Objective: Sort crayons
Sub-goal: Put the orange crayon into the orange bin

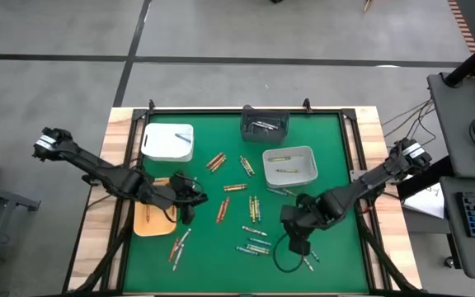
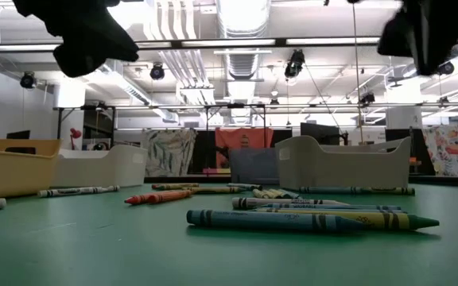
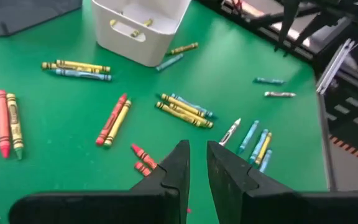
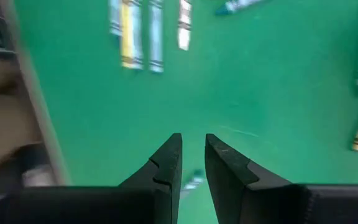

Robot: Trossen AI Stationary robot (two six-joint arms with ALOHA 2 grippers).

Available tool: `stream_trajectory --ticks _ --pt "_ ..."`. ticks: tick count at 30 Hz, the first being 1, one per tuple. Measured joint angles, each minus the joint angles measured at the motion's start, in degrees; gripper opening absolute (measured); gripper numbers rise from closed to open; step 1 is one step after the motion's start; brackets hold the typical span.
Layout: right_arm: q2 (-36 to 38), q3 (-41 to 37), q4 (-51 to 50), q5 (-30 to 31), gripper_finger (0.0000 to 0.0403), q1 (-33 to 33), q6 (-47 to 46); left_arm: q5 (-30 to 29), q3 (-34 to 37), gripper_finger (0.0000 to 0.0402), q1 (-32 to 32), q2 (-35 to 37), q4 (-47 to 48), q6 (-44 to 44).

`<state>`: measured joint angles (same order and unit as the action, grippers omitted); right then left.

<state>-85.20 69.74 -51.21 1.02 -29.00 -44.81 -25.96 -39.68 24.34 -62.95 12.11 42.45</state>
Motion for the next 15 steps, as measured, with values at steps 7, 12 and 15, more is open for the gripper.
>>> stream_trajectory --ticks 7,12,15 --pt "0.3 -4.8 1.1 15.6 0.0058 -1.2 3.1 -3.5 0.0 0.0037 -0.6 -6.5 -0.2 -2.7" --pt "0.4 -8.8 8.3 24.6 0.0058 -1.2 6.8 -4.7 0.0 0.0037 -3.0 -9.7 -0.8 -6.8" --pt "0.4 -11.6 18.3 25.6 0.0058 -1.1 10.2 -3.4 -0.5 0.0037 -5.4 -10.7 -1.0 -9.9"
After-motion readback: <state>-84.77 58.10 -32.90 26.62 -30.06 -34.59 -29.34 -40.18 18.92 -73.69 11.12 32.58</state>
